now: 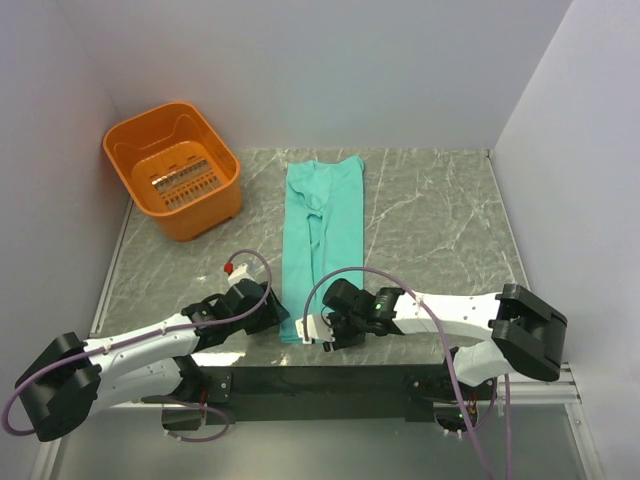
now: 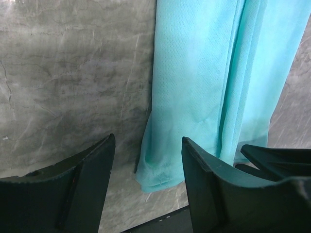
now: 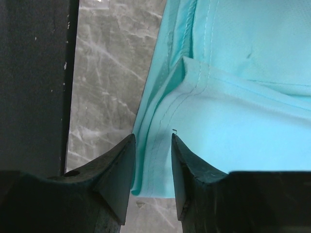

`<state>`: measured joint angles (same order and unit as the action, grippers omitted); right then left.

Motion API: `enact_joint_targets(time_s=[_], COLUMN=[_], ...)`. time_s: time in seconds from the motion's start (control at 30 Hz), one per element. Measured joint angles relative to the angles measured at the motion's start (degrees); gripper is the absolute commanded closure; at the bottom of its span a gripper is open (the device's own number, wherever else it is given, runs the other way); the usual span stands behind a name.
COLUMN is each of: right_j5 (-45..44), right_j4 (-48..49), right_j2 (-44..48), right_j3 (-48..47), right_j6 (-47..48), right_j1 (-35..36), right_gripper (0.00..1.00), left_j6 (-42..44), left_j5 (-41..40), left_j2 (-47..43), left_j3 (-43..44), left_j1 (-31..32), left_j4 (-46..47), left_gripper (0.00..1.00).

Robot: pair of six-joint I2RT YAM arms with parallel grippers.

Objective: Fold and stack the t-shirts
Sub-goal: Fold the tshirt

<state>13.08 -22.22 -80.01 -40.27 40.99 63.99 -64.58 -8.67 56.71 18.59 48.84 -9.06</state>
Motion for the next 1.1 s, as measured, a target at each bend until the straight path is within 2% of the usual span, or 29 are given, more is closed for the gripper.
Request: enact_joint_targets(time_s=[0.17, 0.33, 0.53, 0.67, 0.77, 1.1], right_j5=[-0.63, -1.57, -2.38, -2.54, -2.45, -0.48], right_j4=[-0.37, -0.42, -0.55, -0.63, -1.25, -6.16], right_j2=[0.79, 0.79, 0.74, 0.74, 0.92, 8.72], right_j3=[0.24, 0.48, 0.66, 0.66, 0.66, 3.63], right_j6=[0.44, 0.72, 0.92, 1.11, 1.53, 6.4], right_j1=[0.0, 0.0, 0.0, 0.0, 0.0, -0.63], right_gripper=[0.57, 0.62, 0.76, 0.94, 1.0, 1.0], left_j6=[0.0, 0.0, -0.02, -0.02, -0.02, 0.0], left_j5=[0.0, 0.0, 0.15, 0.44, 0.85, 1.84], left_j2=[0.09, 0.15, 0.48, 1.38, 2.29, 5.51], left_j3=[0.0, 0.0, -0.24, -0.26, -0.26, 0.13], left_j1=[0.0, 0.0, 0.0, 0.0, 0.0, 0.0], left_j4=[0.11, 0.22, 1.2, 2.6, 3.87, 7.56], left_gripper=[0.37, 0.36, 0.36, 0.37, 0.37, 0.37])
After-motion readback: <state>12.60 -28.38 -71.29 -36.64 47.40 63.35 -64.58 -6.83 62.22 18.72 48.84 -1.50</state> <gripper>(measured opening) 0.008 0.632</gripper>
